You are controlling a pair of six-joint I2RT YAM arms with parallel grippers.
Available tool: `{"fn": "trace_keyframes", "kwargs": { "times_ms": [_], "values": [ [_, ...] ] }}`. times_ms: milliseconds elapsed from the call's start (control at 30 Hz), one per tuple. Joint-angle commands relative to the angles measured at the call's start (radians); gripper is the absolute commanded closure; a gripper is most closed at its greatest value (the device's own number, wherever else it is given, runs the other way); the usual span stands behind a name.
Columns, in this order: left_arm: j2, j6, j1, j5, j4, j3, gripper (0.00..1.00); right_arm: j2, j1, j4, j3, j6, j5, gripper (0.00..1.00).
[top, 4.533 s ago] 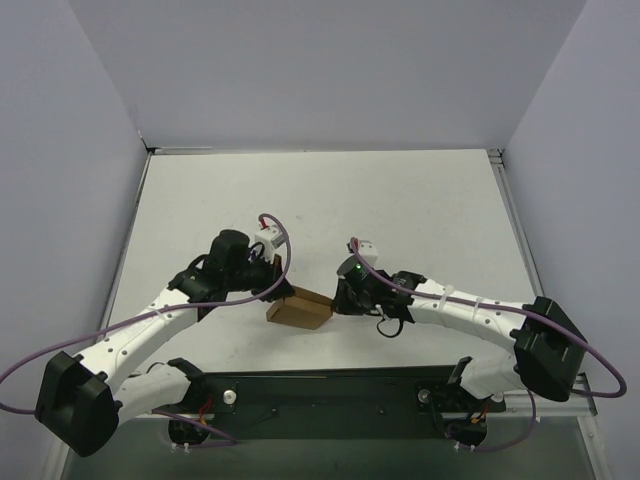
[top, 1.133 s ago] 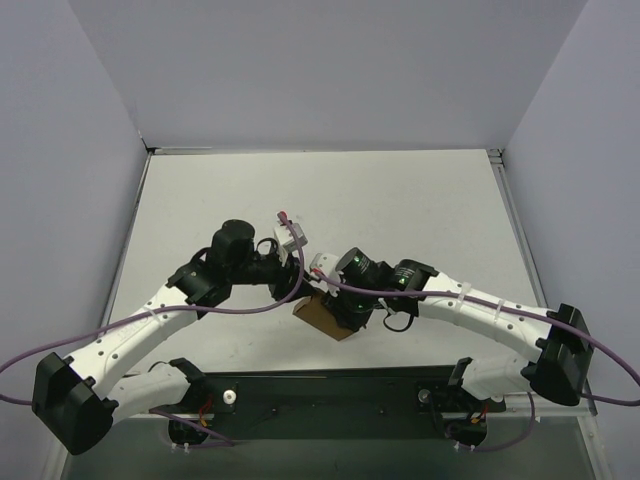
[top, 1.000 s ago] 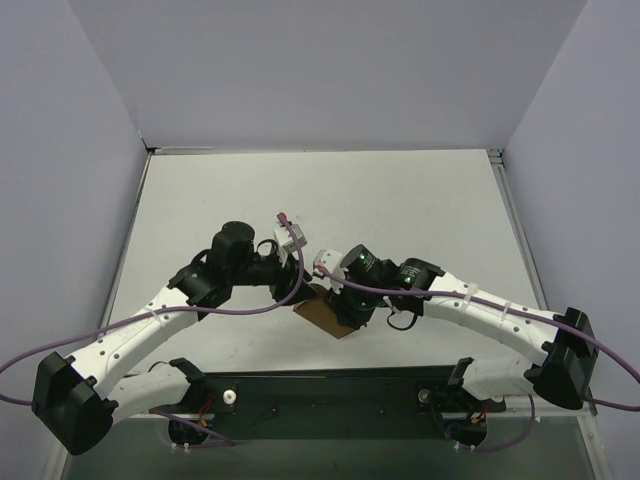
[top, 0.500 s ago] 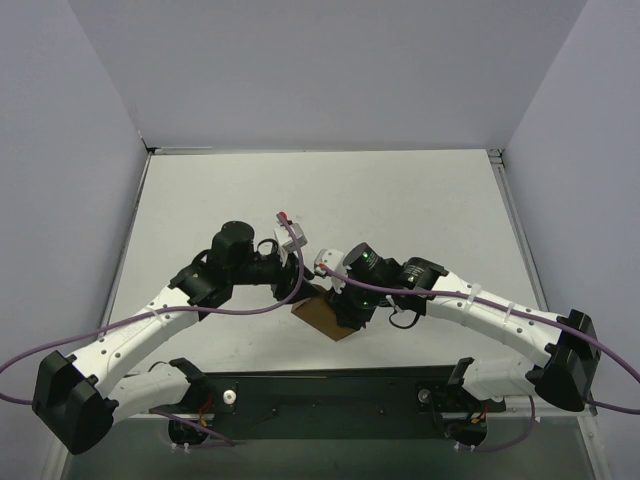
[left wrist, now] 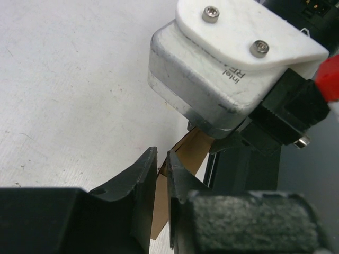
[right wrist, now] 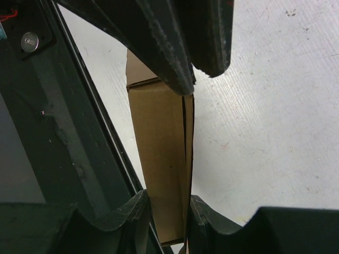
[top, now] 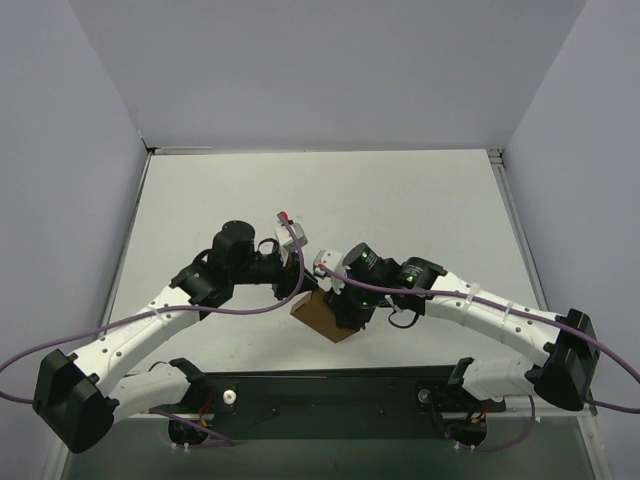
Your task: Fold the paper box
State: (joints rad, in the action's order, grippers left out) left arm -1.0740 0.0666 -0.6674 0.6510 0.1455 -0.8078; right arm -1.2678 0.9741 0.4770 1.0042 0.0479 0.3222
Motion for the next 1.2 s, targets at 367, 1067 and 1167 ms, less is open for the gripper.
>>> {"fn": "trace_keyframes", "kwargs": {
  "times_ms": [367,1067,1167],
  "values": [
    [-0.020,-0.060,-0.049,-0.039,0.029,-0.019,0.91,-0.016,-0.005,0.006,0.019,-0.008,-0.041,0.93],
    [-0.020,-0.060,-0.070,-0.079,0.042,-0.019,0.80,-0.016,-0.005,0.006,0.019,-0.011,-0.051,0.94],
    [-0.020,-0.060,-0.070,-0.079,0.039,-0.019,0.80,-0.022,-0.005,0.005,0.020,-0.011,-0.058,0.94]
  ]
}}
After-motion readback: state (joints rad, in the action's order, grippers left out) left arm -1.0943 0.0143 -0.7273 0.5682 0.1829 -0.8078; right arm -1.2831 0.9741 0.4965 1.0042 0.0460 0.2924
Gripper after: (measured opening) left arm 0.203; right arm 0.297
